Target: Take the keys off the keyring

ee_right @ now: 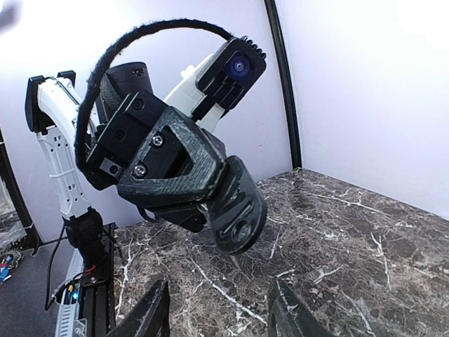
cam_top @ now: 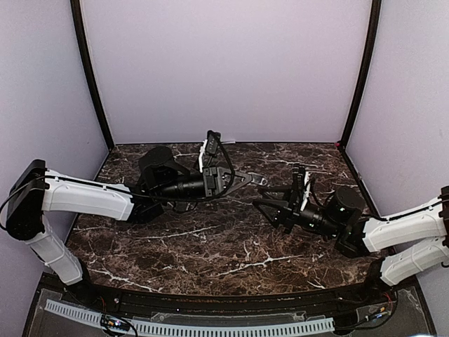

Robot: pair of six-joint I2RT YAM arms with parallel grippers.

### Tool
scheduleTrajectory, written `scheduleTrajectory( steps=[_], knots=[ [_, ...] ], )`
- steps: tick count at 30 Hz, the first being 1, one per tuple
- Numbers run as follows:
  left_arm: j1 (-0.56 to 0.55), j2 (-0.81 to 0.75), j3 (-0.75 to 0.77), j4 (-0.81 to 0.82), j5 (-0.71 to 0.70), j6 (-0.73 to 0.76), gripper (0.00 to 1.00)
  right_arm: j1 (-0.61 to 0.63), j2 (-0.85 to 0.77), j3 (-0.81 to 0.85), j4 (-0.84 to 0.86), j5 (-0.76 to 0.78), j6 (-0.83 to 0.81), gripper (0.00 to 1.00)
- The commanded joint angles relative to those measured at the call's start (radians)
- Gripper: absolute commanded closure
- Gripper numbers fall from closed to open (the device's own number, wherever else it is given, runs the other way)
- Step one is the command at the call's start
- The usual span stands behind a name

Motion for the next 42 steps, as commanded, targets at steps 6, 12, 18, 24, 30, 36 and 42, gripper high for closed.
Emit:
scheduleTrajectory(
  steps=[6, 12, 18, 24, 30, 36, 42],
  knots=[
    [0.004, -0.072, -0.007, 0.045, -0.01, -0.001, 1.0, 0.012, 0.111, 0.091, 0.217, -0.008, -0.082, 0.57],
    [0.004, -0.075, -0.007, 0.045, -0.01, 0.0, 1.0, 0.013, 0.154, 0.124, 0.235, -0.05, -0.084, 0.68],
    [0.004, -0.071, -0.008, 0.056, -0.004, -0.007, 1.0, 0.012, 0.184, 0.164, 0.234, -0.07, -0.07, 0.91],
    [0.004, -0.088, -0.027, 0.067, -0.017, 0.003, 1.0, 0.011, 0.164, 0.163, 0.177, -0.022, -0.076, 1.0],
    [0.008, -0.101, -0.058, 0.125, 0.011, 0.031, 0.96, 0.01, 0.074, 0.153, 0.003, 0.088, -0.147, 1.0],
    [0.026, -0.094, -0.099, 0.189, 0.034, 0.015, 0.68, 0.01, -0.047, 0.195, -0.265, 0.13, -0.227, 1.0],
    [0.042, -0.125, -0.153, 0.145, -0.022, 0.052, 0.5, 0.004, -0.128, 0.293, -0.593, 0.07, -0.261, 1.0]
  ],
)
